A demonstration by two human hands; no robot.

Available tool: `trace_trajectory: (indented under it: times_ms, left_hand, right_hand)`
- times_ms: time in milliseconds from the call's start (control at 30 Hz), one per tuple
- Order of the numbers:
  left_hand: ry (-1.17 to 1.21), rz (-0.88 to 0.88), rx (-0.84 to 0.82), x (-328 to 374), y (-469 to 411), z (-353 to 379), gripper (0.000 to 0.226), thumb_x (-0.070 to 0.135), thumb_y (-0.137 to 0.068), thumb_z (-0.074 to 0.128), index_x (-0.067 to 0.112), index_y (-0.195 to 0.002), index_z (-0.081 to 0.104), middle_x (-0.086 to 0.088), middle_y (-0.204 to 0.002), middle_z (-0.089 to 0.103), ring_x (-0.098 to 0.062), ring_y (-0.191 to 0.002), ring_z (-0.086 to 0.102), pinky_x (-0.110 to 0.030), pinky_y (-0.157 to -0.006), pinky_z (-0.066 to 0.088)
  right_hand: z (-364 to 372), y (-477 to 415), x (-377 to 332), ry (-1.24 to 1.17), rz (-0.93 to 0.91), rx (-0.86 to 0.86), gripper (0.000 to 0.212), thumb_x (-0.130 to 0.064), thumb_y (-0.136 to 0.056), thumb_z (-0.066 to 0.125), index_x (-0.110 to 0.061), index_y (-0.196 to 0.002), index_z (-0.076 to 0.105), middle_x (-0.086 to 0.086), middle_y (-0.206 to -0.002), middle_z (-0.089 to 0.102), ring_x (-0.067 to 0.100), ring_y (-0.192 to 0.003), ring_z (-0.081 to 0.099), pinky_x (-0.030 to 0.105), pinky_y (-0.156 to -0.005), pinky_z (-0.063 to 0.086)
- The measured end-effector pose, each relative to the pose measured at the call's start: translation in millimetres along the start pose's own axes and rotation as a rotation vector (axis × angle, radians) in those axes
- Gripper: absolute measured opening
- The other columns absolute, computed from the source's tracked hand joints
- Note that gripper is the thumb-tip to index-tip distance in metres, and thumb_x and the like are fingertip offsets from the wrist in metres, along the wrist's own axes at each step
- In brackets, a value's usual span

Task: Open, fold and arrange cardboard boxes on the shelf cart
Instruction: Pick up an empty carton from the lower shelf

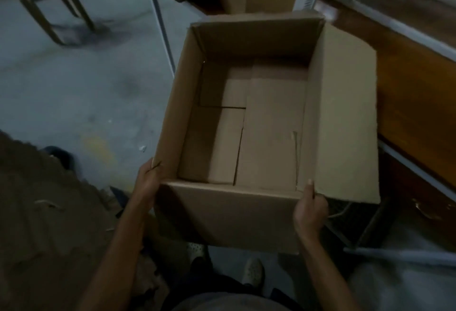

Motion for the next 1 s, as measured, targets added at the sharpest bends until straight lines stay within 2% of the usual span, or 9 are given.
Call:
trace_trajectory:
  times_ms: [67, 167, 367, 467, 600, 700, 800, 900, 1000]
  left_hand:
    - [0.006, -0.030, 0.077, -22, 20, 0, 0.024, 0.000, -0.099, 0.041, 0.005, -0.107, 0.063, -0.012, -0.095, 0.064, -0.035, -0.093, 0.061, -0.036, -0.074, 0.051]
    - [0.021, -0.079, 0.203, -46, 47, 5, 0.028, 0.003, -0.100, 0.040, -0.001, -0.116, 0.062, -0.017, -0.102, 0.062, -0.039, -0.097, 0.060, -0.040, -0.077, 0.048]
    - [0.130, -0.033, 0.443, -53, 79, -11, 0.027, 0.004, -0.098, 0.048, -0.019, -0.108, 0.059, -0.013, -0.078, 0.055, -0.025, -0.065, 0.053, -0.031, -0.058, 0.042]
    - [0.152, 0.005, 0.505, -42, 79, -32, 0.018, 0.006, -0.097, 0.050, -0.002, -0.091, 0.065, -0.015, -0.075, 0.057, -0.029, -0.071, 0.056, -0.038, -0.070, 0.043]
    - [0.232, 0.032, 0.606, -10, 63, -64, 0.015, 0.006, -0.098, 0.049, 0.003, -0.099, 0.064, -0.017, -0.082, 0.062, -0.032, -0.076, 0.061, -0.037, -0.069, 0.048]
    - [0.283, 0.082, 0.668, 19, 40, -92, 0.014, 0.004, -0.097, 0.051, 0.001, -0.097, 0.065, -0.016, -0.079, 0.063, -0.031, -0.073, 0.062, -0.035, -0.065, 0.048]
    - [0.342, 0.108, 0.743, 46, 5, -121, 0.014, 0.007, -0.095, 0.055, 0.011, -0.092, 0.067, -0.024, -0.089, 0.067, -0.040, -0.082, 0.066, -0.045, -0.073, 0.051]
    - [0.429, 0.146, 0.799, 76, -39, -153, 0.022, 0.006, -0.096, 0.055, 0.000, -0.114, 0.065, -0.027, -0.106, 0.066, -0.031, -0.080, 0.062, -0.038, -0.071, 0.051]
    - [0.456, 0.182, 0.808, 113, -87, -192, 0.029, 0.008, -0.098, 0.053, -0.002, -0.125, 0.058, -0.022, -0.109, 0.062, -0.023, -0.078, 0.059, -0.034, -0.067, 0.048]
  right_hand:
    - [-6, -8, -2, 0.038, -0.092, -0.056, 0.053, -0.030, -0.104, 0.044, 0.019, -0.102, 0.065, 0.036, -0.108, 0.065, 0.044, -0.103, 0.063, 0.033, -0.073, 0.037]
    - [-14, -18, -12, 0.055, -0.237, -0.112, 0.055, -0.031, -0.103, 0.047, 0.019, -0.092, 0.067, 0.037, -0.098, 0.067, 0.045, -0.094, 0.064, 0.037, -0.073, 0.041]
    - [-6, -22, -39, 0.077, -0.424, -0.232, 0.062, -0.039, -0.100, 0.041, 0.015, -0.081, 0.067, 0.036, -0.088, 0.067, 0.047, -0.085, 0.063, 0.043, -0.071, 0.044]
    - [10, -21, -62, 0.044, -0.463, -0.326, 0.065, -0.043, -0.099, 0.040, 0.011, -0.071, 0.064, 0.032, -0.079, 0.065, 0.042, -0.076, 0.063, 0.038, -0.064, 0.035]
    - [40, -15, -111, 0.017, -0.542, -0.397, 0.056, -0.033, -0.103, 0.044, 0.010, -0.073, 0.065, 0.028, -0.079, 0.064, 0.036, -0.076, 0.061, 0.033, -0.064, 0.030]
    - [71, -5, -158, -0.014, -0.631, -0.428, 0.056, -0.034, -0.104, 0.042, 0.002, -0.066, 0.062, 0.015, -0.068, 0.057, 0.025, -0.066, 0.053, 0.032, -0.061, 0.025]
    - [109, 5, -209, -0.047, -0.760, -0.440, 0.060, -0.038, -0.103, 0.039, -0.008, -0.053, 0.052, 0.005, -0.052, 0.048, 0.024, -0.052, 0.049, 0.034, -0.056, 0.021]
    - [155, 17, -260, -0.097, -0.804, -0.470, 0.055, -0.031, -0.104, 0.042, -0.011, -0.053, 0.048, -0.005, -0.050, 0.041, 0.011, -0.048, 0.040, 0.029, -0.051, 0.021]
    - [209, 32, -317, -0.148, -0.840, -0.495, 0.056, -0.032, -0.104, 0.042, -0.015, -0.051, 0.043, -0.004, -0.051, 0.043, 0.010, -0.050, 0.042, 0.022, -0.050, 0.024]
Point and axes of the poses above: each hand's wrist, its own y-axis away from the middle knuckle, its own z-axis out of the palm, x = y × z, the point moved 1 cm from there along -y, towards the middle knuckle
